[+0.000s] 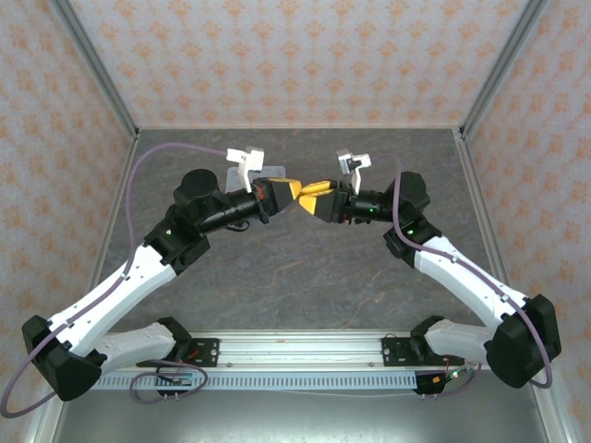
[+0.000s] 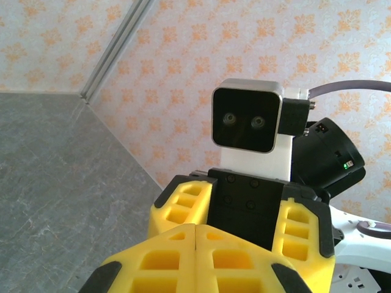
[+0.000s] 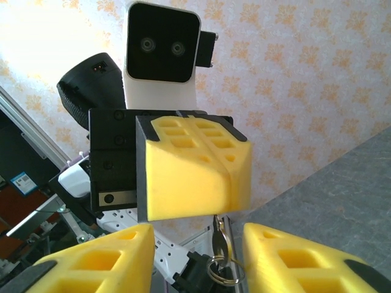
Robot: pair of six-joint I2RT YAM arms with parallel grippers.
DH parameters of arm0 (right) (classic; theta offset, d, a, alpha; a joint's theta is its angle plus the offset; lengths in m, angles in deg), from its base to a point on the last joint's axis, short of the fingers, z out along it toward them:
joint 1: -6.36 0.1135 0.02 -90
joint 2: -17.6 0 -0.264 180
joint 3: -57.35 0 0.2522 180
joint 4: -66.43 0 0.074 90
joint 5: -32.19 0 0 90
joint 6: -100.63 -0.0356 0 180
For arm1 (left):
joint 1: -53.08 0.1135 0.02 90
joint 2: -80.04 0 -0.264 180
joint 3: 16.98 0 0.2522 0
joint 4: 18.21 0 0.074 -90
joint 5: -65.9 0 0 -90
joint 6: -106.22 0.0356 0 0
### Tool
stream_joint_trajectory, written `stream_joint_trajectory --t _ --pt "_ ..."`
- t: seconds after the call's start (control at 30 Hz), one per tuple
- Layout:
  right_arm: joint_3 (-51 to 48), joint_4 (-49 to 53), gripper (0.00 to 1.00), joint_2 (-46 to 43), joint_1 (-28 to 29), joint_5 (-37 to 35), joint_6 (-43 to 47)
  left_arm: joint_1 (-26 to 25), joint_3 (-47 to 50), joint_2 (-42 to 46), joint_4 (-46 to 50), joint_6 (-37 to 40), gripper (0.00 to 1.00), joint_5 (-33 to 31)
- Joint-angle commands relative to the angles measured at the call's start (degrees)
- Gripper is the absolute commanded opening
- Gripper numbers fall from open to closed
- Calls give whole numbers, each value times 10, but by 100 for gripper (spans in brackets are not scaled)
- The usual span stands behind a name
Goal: Unlock a padlock with a key
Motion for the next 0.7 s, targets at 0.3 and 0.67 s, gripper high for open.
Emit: stream_joint_trajectory --t 0.3,0.67 --pt "12 25 27 -10 5 10 33 -3 -1 -8 -10 13 0 0" --pt "3 62 11 -24 6 -11 58 -3 -5 -12 -11 13 0 -3"
